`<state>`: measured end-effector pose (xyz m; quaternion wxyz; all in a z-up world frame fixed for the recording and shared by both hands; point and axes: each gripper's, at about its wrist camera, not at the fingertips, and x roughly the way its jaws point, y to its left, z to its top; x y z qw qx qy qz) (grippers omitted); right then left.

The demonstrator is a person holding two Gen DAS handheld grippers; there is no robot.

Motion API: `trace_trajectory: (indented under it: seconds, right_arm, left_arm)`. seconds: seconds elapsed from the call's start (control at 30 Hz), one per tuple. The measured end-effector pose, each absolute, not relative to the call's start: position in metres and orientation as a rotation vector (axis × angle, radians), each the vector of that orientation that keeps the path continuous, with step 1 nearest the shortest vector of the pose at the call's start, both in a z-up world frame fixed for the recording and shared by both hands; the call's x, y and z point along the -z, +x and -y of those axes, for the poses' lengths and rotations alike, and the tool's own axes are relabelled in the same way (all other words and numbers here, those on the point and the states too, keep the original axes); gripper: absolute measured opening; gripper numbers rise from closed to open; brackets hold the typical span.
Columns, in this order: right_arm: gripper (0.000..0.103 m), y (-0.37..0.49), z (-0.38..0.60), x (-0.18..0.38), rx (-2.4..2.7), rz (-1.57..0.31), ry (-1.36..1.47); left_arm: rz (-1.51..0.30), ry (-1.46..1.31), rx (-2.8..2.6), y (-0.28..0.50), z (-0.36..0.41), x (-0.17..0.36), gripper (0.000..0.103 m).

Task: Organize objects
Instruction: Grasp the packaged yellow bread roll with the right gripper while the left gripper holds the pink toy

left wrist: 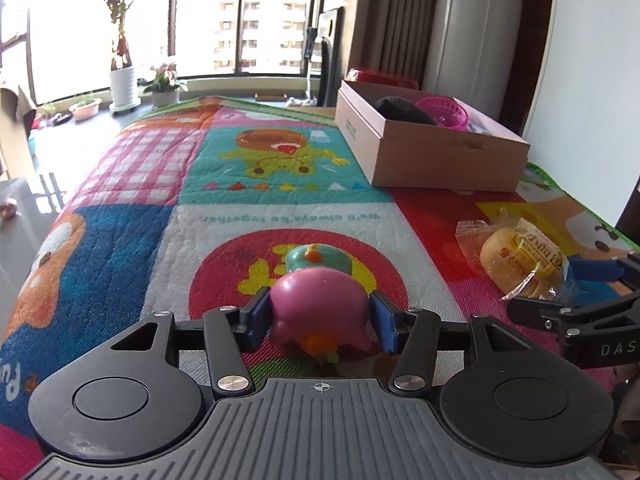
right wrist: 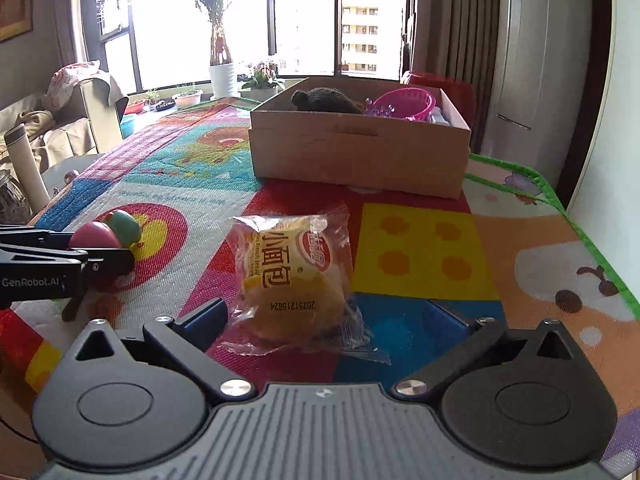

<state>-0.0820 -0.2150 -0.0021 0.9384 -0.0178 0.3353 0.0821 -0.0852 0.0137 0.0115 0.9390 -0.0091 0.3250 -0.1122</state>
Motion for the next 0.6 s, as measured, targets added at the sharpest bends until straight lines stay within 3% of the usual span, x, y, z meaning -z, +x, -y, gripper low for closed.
trace_trajectory:
  seconds: [0.6]
  right_arm:
    - [0.100,-0.067,0.197,-0.020,-0.187,-0.646,-0.097]
  left_arm:
    - [-0.635,-0.048,0.222,-0.090,-0.018,-0.009,0.054]
